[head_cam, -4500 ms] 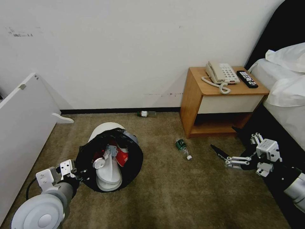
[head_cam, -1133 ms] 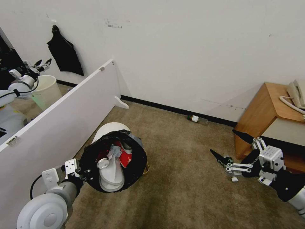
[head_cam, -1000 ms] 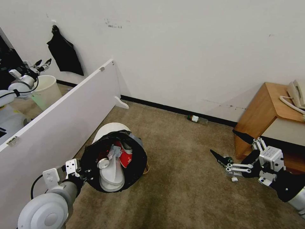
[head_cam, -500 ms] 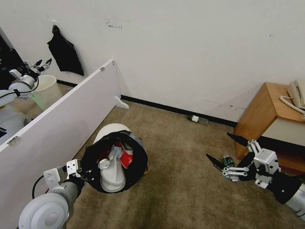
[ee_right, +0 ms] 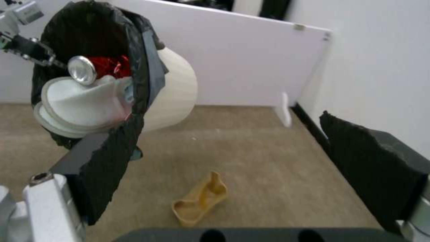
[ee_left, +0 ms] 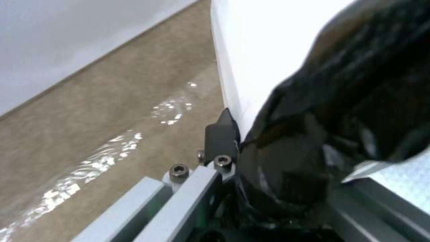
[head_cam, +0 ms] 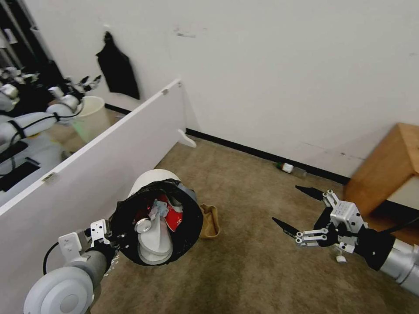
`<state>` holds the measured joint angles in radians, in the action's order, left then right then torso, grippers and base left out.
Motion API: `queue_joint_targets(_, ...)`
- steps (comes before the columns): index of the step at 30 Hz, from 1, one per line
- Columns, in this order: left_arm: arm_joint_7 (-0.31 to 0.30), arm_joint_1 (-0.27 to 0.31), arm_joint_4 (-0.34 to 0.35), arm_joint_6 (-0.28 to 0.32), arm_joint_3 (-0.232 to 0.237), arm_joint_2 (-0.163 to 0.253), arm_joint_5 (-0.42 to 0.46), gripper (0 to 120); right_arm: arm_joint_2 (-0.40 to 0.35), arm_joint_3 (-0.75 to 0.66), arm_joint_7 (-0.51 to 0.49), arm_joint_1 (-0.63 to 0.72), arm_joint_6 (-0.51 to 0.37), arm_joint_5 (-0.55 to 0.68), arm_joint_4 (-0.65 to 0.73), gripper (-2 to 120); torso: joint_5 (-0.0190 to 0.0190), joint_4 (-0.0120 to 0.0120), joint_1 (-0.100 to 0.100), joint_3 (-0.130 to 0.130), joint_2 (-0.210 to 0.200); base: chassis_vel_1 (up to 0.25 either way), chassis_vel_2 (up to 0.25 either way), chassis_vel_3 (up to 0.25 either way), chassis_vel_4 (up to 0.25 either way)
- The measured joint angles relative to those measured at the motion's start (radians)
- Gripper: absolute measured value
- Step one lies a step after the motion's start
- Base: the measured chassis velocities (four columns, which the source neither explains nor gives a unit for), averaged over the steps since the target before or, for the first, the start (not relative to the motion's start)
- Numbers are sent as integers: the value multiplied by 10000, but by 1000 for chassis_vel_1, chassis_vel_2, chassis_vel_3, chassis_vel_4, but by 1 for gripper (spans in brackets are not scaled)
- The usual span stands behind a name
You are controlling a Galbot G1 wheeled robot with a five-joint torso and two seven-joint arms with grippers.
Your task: Pick up the trash bin and place the garbage on the floor into it.
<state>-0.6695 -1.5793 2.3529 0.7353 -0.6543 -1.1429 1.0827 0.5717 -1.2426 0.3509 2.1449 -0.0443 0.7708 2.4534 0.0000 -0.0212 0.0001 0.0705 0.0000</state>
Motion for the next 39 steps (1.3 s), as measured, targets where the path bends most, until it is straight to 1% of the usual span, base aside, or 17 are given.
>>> queue_joint_targets(3, 64, -12, -46, -3, 18, -78, -204, 0, -163, -2, -102, -18, 55, 122, -84, 100, 0, 4, 0, 0, 0, 88, 65, 79, 75)
queue_joint_targets(6, 84, -12, -62, -3, 24, -114, -294, 0, -283, 4, -242, -34, 130, 257, -121, 100, 0, 3, 0, 0, 0, 49, 26, 41, 31)
queue_joint_targets(8, 92, 7, -82, -3, 27, -166, -357, 0, -385, 27, -442, -39, 128, 453, -113, 100, 0, -8, 0, 0, 0, 0, 0, 0, 0)
queue_joint_targets(10, 102, 10, -93, -3, 26, -196, -387, 0, -424, 38, -523, -64, 105, 513, -110, 100, 0, -9, 0, 0, 0, 0, 0, 0, 0)
queue_joint_targets(12, 108, 10, -95, -3, 20, -220, -397, 0, -447, 46, -552, -87, 100, 538, -120, 100, 0, -9, 0, 0, 0, 0, 0, 0, 0)
queue_joint_targets(13, 119, 8, -99, -3, 14, -259, -431, 0, -483, 58, -583, -121, 92, 544, -152, 100, 0, -2, -1, 0, 0, 0, 0, 0, 0)
queue_joint_targets(17, 149, -7, -125, -6, -1, -314, -505, 0, -545, 116, -595, -192, 91, 561, -235, 100, 0, -1, 0, 0, 0, 0, 0, 0, 0)
queue_joint_targets(23, 185, 38, -187, -25, -26, -297, -520, 0, -557, 157, -579, -306, 33, 586, -302, 100, 0, -1, 0, 0, 0, 0, 0, 0, 0)
queue_joint_targets(31, 190, 172, -281, -63, -53, -161, -354, 0, -543, 216, -389, -554, -162, 606, -404, 100, 0, -1, 0, 0, 0, 0, 0, 0, 0)
queue_joint_targets(39, 171, 215, -373, -20, 10, -170, -200, 0, -484, 285, -361, -599, -166, 611, -432, 100, 0, -3, 0, 0, 0, 0, 0, 0, 0)
